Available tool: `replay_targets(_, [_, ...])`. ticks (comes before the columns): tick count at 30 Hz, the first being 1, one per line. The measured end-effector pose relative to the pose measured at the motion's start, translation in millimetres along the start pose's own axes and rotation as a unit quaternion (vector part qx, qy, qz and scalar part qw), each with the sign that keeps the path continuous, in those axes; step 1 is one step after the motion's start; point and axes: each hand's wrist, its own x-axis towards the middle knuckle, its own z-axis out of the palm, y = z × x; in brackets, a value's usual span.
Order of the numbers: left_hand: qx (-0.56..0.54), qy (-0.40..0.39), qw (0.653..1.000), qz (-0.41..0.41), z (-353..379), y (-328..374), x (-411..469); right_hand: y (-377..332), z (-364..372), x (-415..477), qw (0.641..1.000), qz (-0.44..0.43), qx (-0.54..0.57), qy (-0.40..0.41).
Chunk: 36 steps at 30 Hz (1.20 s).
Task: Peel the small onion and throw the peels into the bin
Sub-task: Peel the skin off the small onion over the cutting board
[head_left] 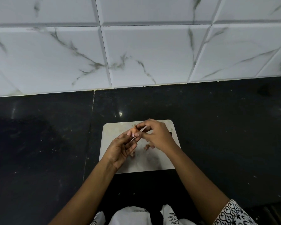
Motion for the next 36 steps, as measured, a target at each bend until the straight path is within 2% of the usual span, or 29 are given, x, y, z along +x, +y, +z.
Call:
replay_targets(7, [-0.002,-0.016,1.0,0.002,0.7,0.7,-0.6,1.4,-6.7,13.9,1.0,0.008,0.004,-0.017])
replay_targets(13, [-0.059,-0.025,0.998,-0.015,4.6,-2.2,2.1,2.4,3.5,13.6,0.998,0.016,0.01,0.056])
replay_targets(19, [-0.076,-0.028,0.997,-0.009,0.2,-2.1,2.1,3.4,-4.7,15.7,0.99,0.054,0.087,0.095])
replay_targets(22, [-0.086,-0.029,0.996,-0.005,-2.1,-3.3,3.1,13.7,-7.1,13.6,0.992,0.054,0.006,0.115])
replay_targets(25, [-0.087,-0.042,0.995,-0.009,-3.3,-3.4,3.1,27.3,-2.1,9.7,0.986,0.059,-0.143,0.055])
replay_targets(27, [-0.09,-0.051,0.994,-0.017,-4.5,-3.2,2.9,32.4,2.5,7.9,0.966,0.068,-0.249,-0.008])
replay_targets(28, [-0.094,-0.053,0.994,-0.021,-5.1,-3.1,3.1,33.1,3.6,7.5,0.958,0.072,-0.278,-0.013])
replay_targets(30, [-0.099,-0.051,0.993,-0.025,-6.3,-2.2,3.7,28.3,2.3,7.4,0.959,0.059,-0.278,0.018])
replay_targets(32, [-0.092,-0.049,0.994,-0.024,-6.3,-1.6,3.5,20.1,-2.0,7.3,0.975,0.015,-0.217,0.048])
replay_targets(34, [-0.084,-0.045,0.995,-0.022,-6.1,-1.4,3.5,8.6,-7.0,7.2,0.989,-0.03,-0.142,0.017])
replay_targets(36, [-0.079,-0.041,0.996,-0.024,-5.2,-1.1,3.5,-0.5,-10.9,8.3,0.99,-0.063,-0.113,-0.05])
